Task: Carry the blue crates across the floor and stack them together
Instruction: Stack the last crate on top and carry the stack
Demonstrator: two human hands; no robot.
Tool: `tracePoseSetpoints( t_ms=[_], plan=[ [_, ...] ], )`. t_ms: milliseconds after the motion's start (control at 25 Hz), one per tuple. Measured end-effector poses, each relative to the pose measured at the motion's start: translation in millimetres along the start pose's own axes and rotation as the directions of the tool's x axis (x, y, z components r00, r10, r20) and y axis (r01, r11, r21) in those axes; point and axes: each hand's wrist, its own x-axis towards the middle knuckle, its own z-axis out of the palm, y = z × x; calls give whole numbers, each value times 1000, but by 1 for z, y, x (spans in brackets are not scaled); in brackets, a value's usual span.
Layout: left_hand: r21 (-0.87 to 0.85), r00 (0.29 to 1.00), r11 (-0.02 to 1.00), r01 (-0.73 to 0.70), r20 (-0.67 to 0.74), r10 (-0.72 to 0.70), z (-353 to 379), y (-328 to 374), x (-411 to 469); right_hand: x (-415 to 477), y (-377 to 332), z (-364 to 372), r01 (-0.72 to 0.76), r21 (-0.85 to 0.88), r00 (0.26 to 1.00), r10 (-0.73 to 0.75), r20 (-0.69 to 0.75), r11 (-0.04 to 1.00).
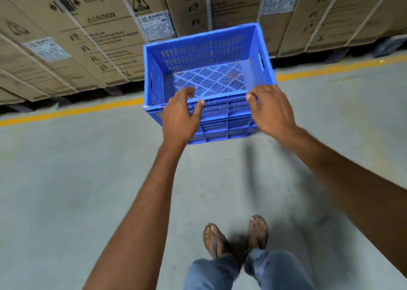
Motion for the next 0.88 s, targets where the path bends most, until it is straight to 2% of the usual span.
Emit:
tracePoseSetpoints(
  t_ms=[160, 320, 480, 680, 760, 880],
  plan=[
    [-14, 997, 1000, 11, 73, -10, -55, 87, -81, -77, -17, -96, -60, 91, 995, 67, -69, 994],
    [-49, 986, 999, -13, 163, 21, -102, 150, -162, -174, -45, -179, -41, 125, 998, 46, -37, 991],
    [-49, 970, 992, -113, 210, 121, -141, 187, -244, -293, -66, -232, -101, 159, 989, 117, -91, 982],
    [-66, 910, 956, -288, 291, 294, -178, 204, -335, -443, -95, -270, -303, 182, 921, 337, -196, 935],
    [-97, 884, 937, -335, 312, 348, -186, 214, -367, -499, -105, -279, -404, 182, 881, 434, -187, 897],
    [-146, 800, 885, -443, 382, 464, -191, 236, -418, -579, -120, -289, -486, 136, 841, 504, -195, 863]
  ],
)
